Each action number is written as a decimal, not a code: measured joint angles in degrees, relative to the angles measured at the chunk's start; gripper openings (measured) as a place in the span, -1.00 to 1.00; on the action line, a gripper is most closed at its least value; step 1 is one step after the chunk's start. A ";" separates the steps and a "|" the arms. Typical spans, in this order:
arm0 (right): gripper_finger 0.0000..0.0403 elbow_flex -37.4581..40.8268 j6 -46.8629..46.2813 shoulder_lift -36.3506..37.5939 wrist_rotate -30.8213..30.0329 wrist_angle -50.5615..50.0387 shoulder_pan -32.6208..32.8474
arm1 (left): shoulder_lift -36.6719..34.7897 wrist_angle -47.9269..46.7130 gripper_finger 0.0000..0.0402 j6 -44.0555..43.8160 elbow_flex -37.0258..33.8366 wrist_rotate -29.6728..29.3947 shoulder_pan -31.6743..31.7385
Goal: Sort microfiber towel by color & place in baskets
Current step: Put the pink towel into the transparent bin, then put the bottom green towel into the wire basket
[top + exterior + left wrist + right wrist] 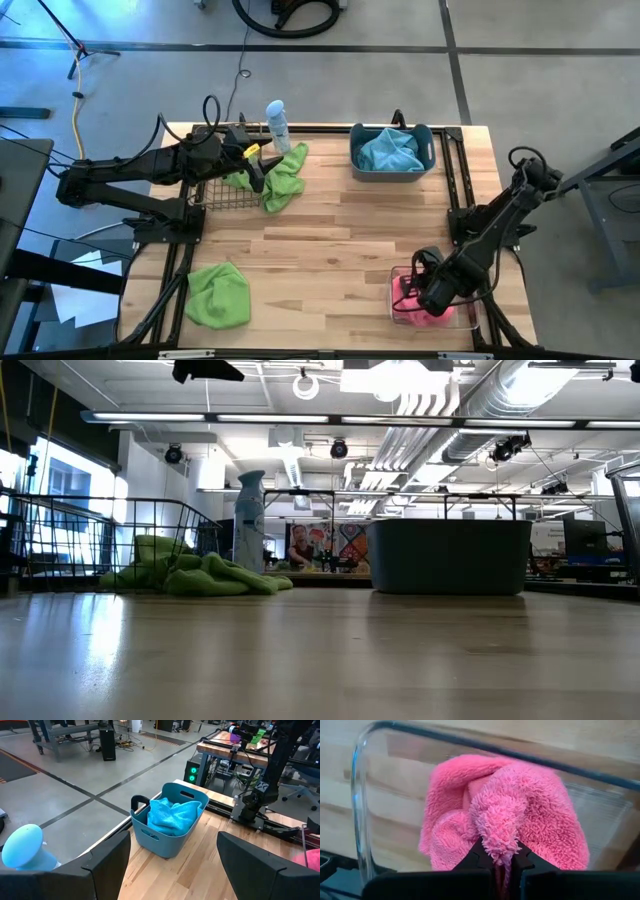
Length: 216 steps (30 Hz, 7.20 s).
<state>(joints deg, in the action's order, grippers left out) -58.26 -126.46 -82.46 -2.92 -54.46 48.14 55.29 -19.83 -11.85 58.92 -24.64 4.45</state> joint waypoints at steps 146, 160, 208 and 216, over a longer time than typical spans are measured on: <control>0.09 -15.17 116.18 14.32 8.96 42.37 -57.27 | 0.22 16.39 0.42 -16.68 0.00 14.58 -8.24; 0.09 -15.17 115.98 14.29 5.74 41.32 -57.27 | 5.05 -19.71 0.42 -35.53 9.65 16.31 -22.04; 0.09 -15.15 116.00 14.12 3.31 36.18 -57.24 | 29.99 -35.16 0.42 -88.78 -4.48 33.73 -54.69; 0.09 -15.08 114.64 12.70 1.90 33.31 -57.27 | 29.99 -29.31 0.42 -87.28 -10.87 35.37 -54.66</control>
<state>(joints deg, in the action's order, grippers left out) -73.34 -11.81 -69.75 -1.02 -21.15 -9.13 85.27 -49.15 -99.14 48.05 10.72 -50.22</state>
